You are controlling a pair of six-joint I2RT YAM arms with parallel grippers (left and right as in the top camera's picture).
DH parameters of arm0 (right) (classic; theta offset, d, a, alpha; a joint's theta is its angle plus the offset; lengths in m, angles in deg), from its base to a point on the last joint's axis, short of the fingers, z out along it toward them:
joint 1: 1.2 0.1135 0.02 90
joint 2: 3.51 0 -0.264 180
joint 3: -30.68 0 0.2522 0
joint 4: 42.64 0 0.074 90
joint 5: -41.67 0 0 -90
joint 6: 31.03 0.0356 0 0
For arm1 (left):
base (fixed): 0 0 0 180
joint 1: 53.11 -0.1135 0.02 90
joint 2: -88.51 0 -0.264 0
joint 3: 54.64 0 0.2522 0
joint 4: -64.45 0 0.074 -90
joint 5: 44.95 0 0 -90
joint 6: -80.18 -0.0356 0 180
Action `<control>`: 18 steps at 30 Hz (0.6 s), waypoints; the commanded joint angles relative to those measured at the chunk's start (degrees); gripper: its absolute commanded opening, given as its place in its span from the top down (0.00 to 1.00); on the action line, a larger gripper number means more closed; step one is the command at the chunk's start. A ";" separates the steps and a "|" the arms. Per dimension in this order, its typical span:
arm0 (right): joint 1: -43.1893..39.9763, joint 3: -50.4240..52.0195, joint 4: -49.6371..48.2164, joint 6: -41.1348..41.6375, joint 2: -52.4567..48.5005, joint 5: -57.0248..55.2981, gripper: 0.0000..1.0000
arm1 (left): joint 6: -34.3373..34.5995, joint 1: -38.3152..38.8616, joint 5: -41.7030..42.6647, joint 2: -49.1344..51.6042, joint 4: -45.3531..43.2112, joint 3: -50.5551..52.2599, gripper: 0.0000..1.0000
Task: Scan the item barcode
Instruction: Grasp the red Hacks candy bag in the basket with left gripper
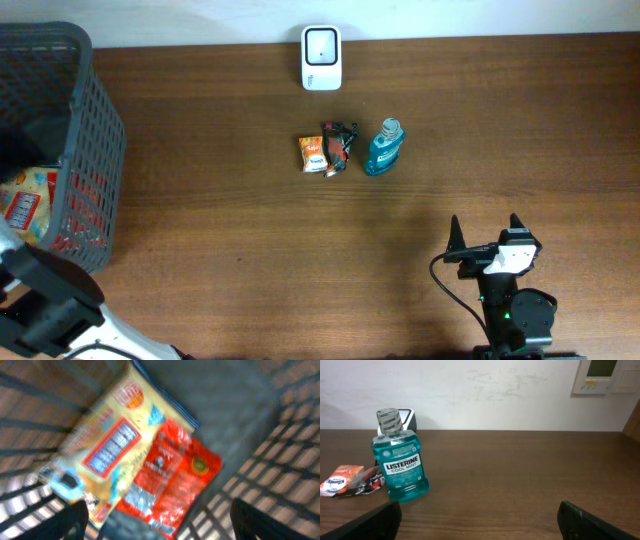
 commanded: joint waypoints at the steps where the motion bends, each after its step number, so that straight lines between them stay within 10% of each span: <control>1: -0.33 0.46 0.20 0.44 0.33 -0.46 0.02 | -8.63 -0.24 1.07 -0.63 -5.77 11.30 0.09; 12: -0.33 0.46 0.20 0.44 0.33 -0.46 0.02 | -13.81 -3.08 2.08 -0.28 -20.39 30.97 0.09; 16: -0.33 0.46 0.20 0.44 0.33 -0.46 0.02 | -13.81 -3.08 4.96 -0.26 -24.35 35.85 0.36; 18: -0.33 0.46 0.20 0.44 0.33 -0.46 0.01 | -13.81 -3.08 4.96 -0.26 -24.76 36.79 0.84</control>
